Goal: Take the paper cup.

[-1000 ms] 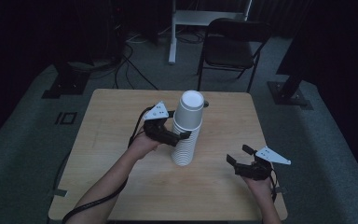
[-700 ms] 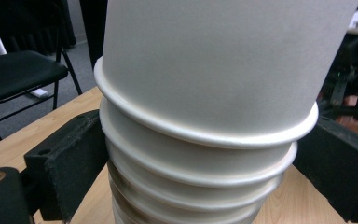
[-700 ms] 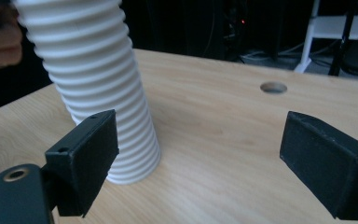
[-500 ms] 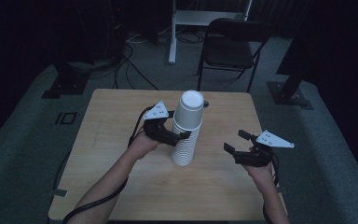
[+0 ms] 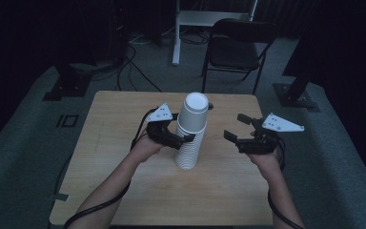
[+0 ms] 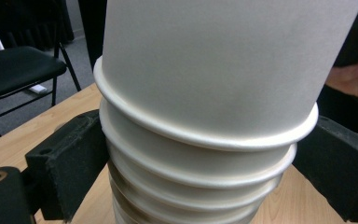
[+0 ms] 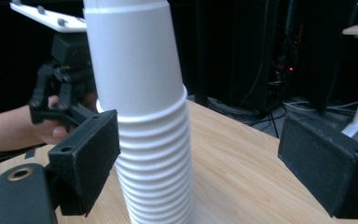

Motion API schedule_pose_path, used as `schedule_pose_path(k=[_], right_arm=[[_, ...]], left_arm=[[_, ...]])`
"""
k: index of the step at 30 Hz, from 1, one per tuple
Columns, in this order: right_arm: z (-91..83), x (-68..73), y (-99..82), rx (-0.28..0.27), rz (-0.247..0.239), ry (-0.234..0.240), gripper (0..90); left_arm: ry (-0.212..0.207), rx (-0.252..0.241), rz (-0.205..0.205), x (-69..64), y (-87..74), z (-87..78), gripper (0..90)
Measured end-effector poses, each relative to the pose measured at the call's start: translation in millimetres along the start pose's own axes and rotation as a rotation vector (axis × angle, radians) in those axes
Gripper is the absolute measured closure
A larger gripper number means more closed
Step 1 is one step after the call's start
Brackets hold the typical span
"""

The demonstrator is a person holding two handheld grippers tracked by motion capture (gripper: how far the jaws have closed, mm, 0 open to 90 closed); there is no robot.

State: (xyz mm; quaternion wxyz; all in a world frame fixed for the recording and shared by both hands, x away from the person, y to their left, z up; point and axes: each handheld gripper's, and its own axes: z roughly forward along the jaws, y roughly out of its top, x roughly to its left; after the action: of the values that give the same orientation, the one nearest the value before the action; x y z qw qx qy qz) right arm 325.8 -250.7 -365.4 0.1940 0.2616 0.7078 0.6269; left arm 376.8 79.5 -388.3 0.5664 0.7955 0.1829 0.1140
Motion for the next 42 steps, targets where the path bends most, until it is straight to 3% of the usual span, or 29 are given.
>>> schedule_pose_path(k=[10, 18, 33, 42], right_arm=[[20.3, 10.5, 37.5, -0.006, -0.058, 0.085, 12.2], [38.8, 13.7, 47.5, 0.010, -0.079, 0.158, 10.6], [77.1, 20.6, 58.6, 0.063, -0.097, 0.201, 11.1], [94.0, 25.8, 59.4, 0.100, -0.114, 0.197, 14.6]], left_arm=[[0.000, 0.004, 0.001, -0.2, 0.5, -0.1, 5.9], [-0.002, 0.006, 0.003, -0.6, 0.7, -0.1, 6.0], [-0.005, 0.012, 0.005, -1.2, 1.8, 0.7, 6.0], [-0.007, 0.023, 0.007, -1.2, 3.3, 0.9, 6.0]])
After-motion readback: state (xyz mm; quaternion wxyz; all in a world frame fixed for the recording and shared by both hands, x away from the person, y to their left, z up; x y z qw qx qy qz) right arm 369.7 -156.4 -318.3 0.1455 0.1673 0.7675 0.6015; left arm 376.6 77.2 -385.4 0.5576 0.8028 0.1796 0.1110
